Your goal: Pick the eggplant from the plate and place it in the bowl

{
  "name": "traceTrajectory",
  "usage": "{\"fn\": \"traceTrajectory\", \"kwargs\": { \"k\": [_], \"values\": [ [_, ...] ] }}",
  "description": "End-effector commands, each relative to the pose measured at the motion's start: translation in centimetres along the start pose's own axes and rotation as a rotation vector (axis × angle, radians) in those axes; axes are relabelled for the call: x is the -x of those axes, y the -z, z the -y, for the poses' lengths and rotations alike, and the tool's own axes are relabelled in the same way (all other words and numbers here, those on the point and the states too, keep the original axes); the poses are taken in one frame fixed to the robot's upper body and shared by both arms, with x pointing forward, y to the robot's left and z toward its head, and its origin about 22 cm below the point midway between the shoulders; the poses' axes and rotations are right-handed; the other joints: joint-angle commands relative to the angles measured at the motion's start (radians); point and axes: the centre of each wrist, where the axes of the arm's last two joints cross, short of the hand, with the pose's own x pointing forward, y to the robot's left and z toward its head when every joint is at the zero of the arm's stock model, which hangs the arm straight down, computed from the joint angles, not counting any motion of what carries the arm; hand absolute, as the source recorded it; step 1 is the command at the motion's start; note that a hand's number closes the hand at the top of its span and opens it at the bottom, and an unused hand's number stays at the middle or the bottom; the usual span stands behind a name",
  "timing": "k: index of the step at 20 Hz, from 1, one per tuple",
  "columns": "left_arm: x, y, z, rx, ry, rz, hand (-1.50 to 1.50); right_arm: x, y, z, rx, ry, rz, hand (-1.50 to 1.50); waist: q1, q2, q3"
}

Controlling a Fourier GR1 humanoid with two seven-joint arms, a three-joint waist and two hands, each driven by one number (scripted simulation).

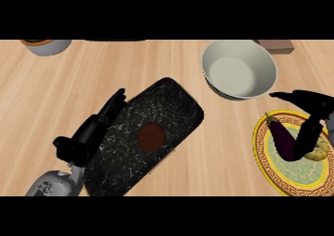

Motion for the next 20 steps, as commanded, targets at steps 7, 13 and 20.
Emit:
{"fn": "traceTrajectory", "kwargs": {
  "k": [7,13,20],
  "values": [
    [0.9,-0.6,0.5,-0.003,0.009,-0.004,0.0,-0.5,-1.2,-4.1,0.079,-0.056,-0.004,-1.5,-0.008,-0.001,0.001],
    [0.1,0.1,-1.1,-0.008,0.0,-0.03,0.0,-0.6,-0.5,-3.7,0.193,-0.06,0.014,-1.5,-0.004,0.0,0.001],
    [-0.1,-1.9,-1.2,0.005,-0.004,-0.004,0.0,1.2,0.9,-4.8,0.241,-0.083,-0.043,-1.5,-0.001,0.0,0.001]
  ]
}}
